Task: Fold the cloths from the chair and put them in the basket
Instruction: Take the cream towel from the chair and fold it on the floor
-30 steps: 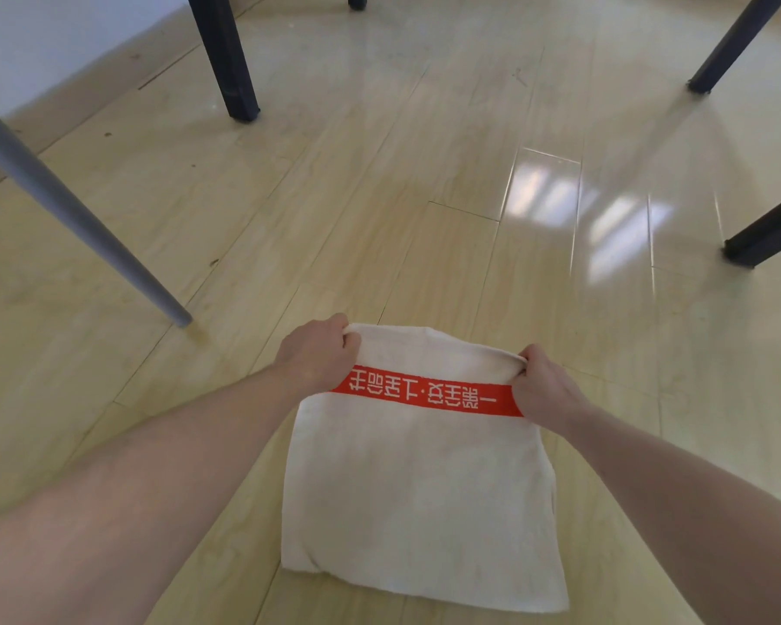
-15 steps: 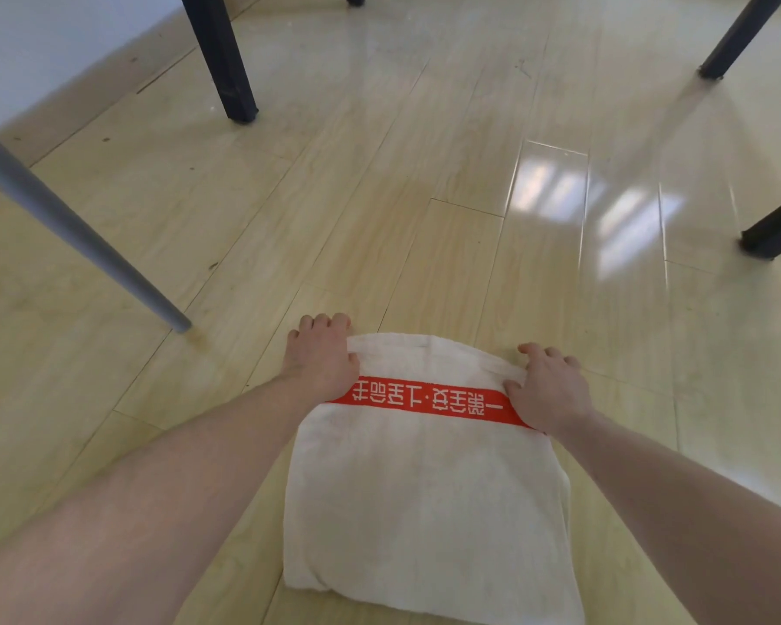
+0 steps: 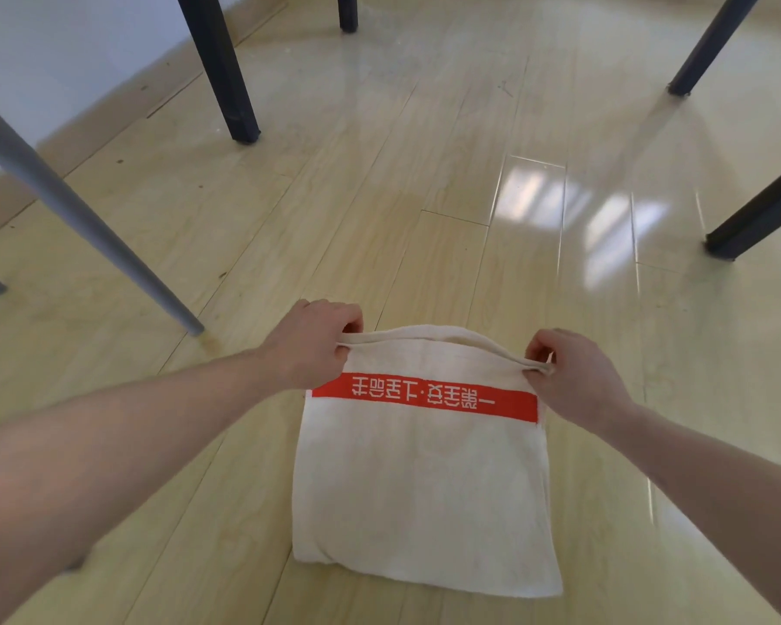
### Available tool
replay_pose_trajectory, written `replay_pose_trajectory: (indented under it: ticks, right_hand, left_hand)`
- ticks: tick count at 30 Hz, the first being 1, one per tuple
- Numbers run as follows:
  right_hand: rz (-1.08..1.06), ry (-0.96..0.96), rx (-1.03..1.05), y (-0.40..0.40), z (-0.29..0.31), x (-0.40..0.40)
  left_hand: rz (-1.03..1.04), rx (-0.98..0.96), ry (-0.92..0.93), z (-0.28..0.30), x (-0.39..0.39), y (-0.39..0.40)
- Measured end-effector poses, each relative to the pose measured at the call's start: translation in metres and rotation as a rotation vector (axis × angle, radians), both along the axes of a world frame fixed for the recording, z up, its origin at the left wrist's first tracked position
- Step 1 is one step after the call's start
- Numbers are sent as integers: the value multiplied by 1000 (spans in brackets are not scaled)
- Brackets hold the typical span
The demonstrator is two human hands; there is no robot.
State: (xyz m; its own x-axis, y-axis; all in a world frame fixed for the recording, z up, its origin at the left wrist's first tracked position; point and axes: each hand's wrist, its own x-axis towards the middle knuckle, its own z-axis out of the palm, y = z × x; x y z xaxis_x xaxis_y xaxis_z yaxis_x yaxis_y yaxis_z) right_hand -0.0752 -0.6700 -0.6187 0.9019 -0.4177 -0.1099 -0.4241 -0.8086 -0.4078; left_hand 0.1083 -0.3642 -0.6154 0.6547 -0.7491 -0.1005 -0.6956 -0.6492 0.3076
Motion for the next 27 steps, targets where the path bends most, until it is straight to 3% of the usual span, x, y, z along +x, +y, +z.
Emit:
replay_pose_trajectory:
  ticks: [4, 8, 16, 24, 27]
  right_hand:
    - [113, -39, -4, 7, 23, -37]
    - [268, 66, -29, 22, 32, -85]
    - [530, 304, -30, 51, -2, -155]
    - [528, 511, 8, 71, -24, -177]
    - [201, 423, 128, 71, -30, -171]
  left_hand:
    - [-177, -30, -105, 29, -22, 14]
    - [-330, -41, -77, 42, -67, 40]
    - [-363, 318, 111, 6, -138, 80]
    - [-314, 573, 263, -21, -171, 85]
    - [-278, 452, 251, -13, -174, 73]
